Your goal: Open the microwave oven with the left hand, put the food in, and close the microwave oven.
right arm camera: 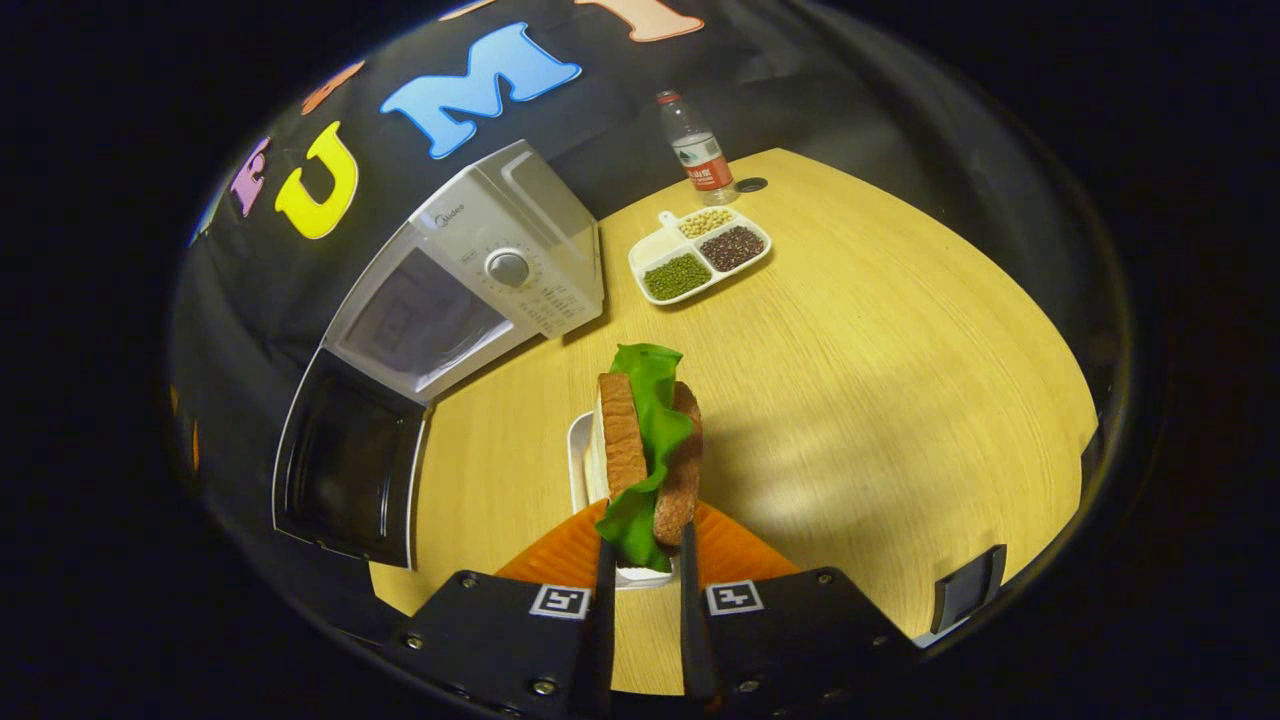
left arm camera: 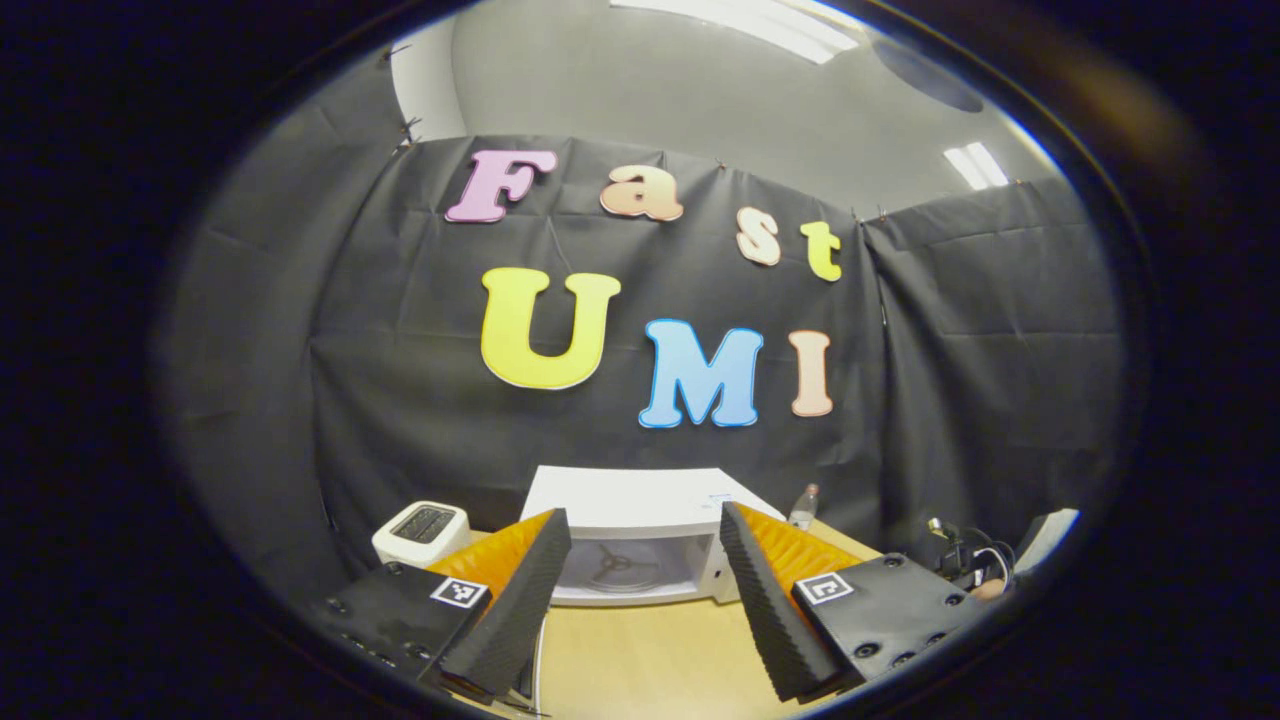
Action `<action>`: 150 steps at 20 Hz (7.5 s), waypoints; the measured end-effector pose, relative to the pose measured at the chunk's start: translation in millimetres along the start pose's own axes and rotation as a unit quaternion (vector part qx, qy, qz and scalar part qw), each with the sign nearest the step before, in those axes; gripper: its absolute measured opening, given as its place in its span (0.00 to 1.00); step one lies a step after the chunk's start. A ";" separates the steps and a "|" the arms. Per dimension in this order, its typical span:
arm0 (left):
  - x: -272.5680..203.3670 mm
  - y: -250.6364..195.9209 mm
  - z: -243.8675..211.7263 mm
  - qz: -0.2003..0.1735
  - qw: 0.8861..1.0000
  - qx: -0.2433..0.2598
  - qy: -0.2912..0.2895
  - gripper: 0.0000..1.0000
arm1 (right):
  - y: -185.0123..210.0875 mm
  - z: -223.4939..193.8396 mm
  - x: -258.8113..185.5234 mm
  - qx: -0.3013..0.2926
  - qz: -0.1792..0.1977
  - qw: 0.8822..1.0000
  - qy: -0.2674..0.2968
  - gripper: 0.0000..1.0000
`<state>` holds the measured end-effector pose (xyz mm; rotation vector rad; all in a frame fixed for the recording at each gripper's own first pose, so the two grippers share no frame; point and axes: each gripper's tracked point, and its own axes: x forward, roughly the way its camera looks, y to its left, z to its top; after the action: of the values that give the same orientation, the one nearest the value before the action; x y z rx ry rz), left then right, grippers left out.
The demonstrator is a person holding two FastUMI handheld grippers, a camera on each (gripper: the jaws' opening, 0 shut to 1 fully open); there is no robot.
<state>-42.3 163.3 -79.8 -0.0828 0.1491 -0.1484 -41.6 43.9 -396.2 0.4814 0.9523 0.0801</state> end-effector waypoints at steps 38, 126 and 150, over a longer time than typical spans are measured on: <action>-55.9 66.9 50.8 0.048 0.998 0.001 -0.047 0.97 | 288.4 96.1 133.4 0.393 0.229 0.881 -0.128 0.17; -74.1 140.2 -72.1 0.127 0.986 0.047 0.093 0.07 | 217.2 164.8 -222.5 -0.189 -0.006 0.885 -0.425 0.98; -72.9 67.8 -203.2 0.067 0.974 -0.009 0.214 0.07 | 222.7 185.1 -199.6 -0.224 0.004 0.884 -0.411 0.98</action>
<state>-135.3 226.9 -276.1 -0.0566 0.5861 -0.0279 21.0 121.2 -58.9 0.0555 0.0769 0.0889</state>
